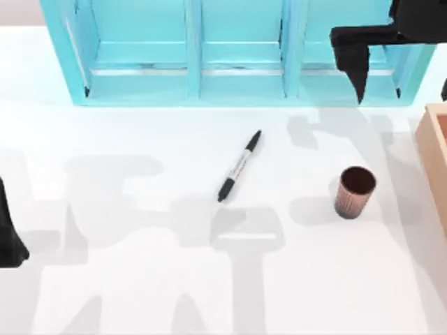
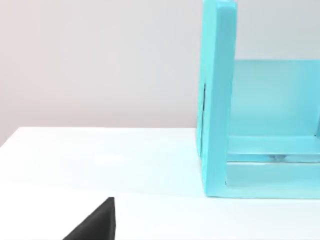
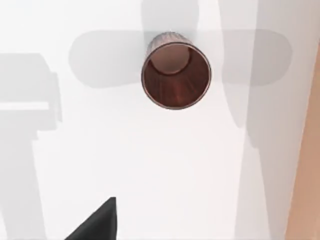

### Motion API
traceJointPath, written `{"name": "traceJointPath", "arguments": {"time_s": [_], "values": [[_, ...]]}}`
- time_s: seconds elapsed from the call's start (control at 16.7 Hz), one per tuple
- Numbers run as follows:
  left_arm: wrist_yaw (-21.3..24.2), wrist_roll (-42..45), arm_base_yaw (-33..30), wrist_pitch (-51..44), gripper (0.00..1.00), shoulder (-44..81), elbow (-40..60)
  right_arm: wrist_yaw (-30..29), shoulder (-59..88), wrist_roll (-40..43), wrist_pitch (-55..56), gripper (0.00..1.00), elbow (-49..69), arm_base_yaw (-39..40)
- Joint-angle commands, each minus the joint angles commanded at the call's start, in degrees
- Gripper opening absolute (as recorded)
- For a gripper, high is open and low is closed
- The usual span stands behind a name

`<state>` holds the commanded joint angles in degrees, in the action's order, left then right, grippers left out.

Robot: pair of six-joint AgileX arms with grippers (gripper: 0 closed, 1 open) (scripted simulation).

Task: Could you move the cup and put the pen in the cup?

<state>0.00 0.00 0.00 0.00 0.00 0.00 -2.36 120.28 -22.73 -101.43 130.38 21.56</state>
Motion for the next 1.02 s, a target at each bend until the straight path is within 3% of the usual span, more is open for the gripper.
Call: {"name": "traceJointPath", "arguments": {"time_s": [0.48, 1.02], "values": [[0.0, 0.0, 0.0, 0.0, 1.0, 0.0, 0.0, 0.85, 1.69, -3.83, 3.89, 1.0, -0.67, 1.57], [0.0, 0.0, 0.0, 0.0, 1.0, 0.0, 0.0, 7.27, 13.64, -32.82, 30.82, 1.0, -7.54, 9.69]]}}
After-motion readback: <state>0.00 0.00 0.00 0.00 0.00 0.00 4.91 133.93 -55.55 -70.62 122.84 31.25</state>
